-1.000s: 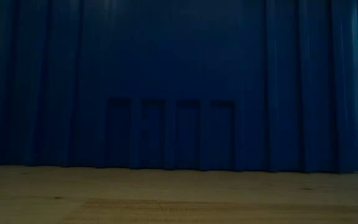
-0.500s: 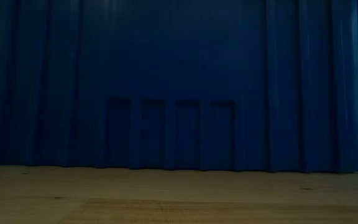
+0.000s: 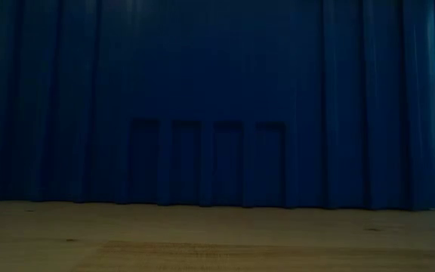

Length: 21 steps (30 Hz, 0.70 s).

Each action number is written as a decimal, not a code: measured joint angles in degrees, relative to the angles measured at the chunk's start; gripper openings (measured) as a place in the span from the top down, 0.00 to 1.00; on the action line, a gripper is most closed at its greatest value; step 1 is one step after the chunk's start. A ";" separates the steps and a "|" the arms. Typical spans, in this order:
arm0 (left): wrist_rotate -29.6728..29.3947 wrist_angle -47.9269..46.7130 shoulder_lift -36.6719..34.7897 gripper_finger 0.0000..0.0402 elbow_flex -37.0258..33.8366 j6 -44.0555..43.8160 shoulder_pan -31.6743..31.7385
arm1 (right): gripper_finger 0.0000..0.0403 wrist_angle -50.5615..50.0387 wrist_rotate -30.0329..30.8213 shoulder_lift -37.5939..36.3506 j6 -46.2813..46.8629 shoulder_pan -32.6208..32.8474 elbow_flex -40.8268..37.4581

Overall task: Pick and place slides into bin
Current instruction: Return to Home Position

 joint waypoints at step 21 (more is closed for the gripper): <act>5.86 -4.81 -18.41 0.56 0.02 -9.16 -0.02 | 0.61 35.30 7.81 -46.75 -29.04 -8.01 -33.88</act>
